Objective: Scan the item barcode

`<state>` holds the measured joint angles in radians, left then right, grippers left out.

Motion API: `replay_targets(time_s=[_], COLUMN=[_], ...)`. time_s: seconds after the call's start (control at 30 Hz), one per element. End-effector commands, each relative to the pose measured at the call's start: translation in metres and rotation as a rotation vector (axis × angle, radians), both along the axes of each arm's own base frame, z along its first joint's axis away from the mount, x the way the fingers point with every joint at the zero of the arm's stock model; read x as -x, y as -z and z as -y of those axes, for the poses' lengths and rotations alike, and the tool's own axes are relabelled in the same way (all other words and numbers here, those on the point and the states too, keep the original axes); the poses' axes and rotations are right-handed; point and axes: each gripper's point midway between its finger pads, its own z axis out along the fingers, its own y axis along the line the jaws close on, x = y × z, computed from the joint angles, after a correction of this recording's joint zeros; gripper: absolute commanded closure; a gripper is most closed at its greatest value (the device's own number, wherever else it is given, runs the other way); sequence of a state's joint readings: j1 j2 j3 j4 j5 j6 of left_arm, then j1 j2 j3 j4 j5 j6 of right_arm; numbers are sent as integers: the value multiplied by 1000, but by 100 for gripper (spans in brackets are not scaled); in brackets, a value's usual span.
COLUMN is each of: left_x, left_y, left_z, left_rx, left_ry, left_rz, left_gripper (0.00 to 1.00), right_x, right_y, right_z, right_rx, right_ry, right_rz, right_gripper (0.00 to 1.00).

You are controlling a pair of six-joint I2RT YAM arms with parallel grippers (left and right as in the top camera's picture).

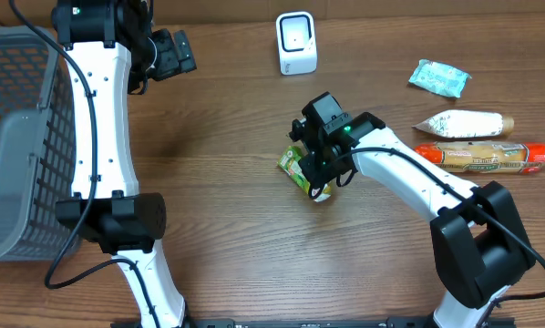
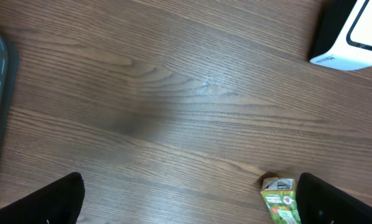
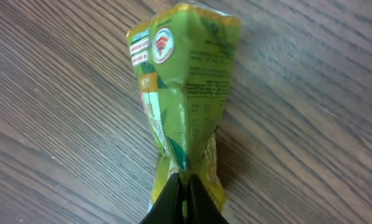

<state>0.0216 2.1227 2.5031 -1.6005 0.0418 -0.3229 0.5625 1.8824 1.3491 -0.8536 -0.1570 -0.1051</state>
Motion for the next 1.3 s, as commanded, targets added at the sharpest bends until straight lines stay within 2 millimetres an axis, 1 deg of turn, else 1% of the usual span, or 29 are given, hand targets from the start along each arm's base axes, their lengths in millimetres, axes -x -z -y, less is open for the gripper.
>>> replay_targets(time_s=[0.0,0.07,0.13,0.23,0.33,0.4,0.47,0.7,0.77,0.87,0.9,0.93,1.0,1.07,1.1,1.17,1.27], left_x=[0,0,0,0,0,0,0,0,0,0,0,0,0,0,0,0,0], left_y=[-12,-12,-12,-12,-12,-12,-12,-12,-12,-12,-12,-12,-12,-12,-12,-12,-12], left_z=[1,1,1,1,1,1,1,1,1,1,1,1,1,1,1,1,1], left_rx=[6,6,6,6,6,6,6,6,6,6,6,6,6,6,6,6,6], left_ry=[-11,-11,-10,-10,-10,-10,-10,-10,-10,-10,-10,-10,-10,-10,-10,-10,-10], left_rz=[35,35,35,35,35,35,35,35,35,35,35,35,35,35,35,35,35], left_gripper=[0,0,0,0,0,0,0,0,0,1,1,0,0,0,1,0,0], right_x=[-6,-2,2,5,4,2,1,8,10,12,13,13,13,13,13,10,2], right_y=[-9,-7,-6,-4,0,4,10,32,41,56,58,58,58,57,56,46,24], right_z=[3,5,7,9,10,11,11,15,16,19,20,22,24,26,26,21,7], right_rx=[3,11,19,30,37,39,44,84,96,116,120,123,126,126,125,94,24], right_ry=[13,13,12,12,15,18,16,-15,-19,-15,-13,-11,-4,2,8,15,14], right_rz=[39,23,7,-9,-14,-17,-23,-79,-97,-129,-137,-143,-148,-156,-158,-173,-183], right_gripper=[85,71,59,50,42,39,38,41,43,52,57,65,83,94,96,96,96])
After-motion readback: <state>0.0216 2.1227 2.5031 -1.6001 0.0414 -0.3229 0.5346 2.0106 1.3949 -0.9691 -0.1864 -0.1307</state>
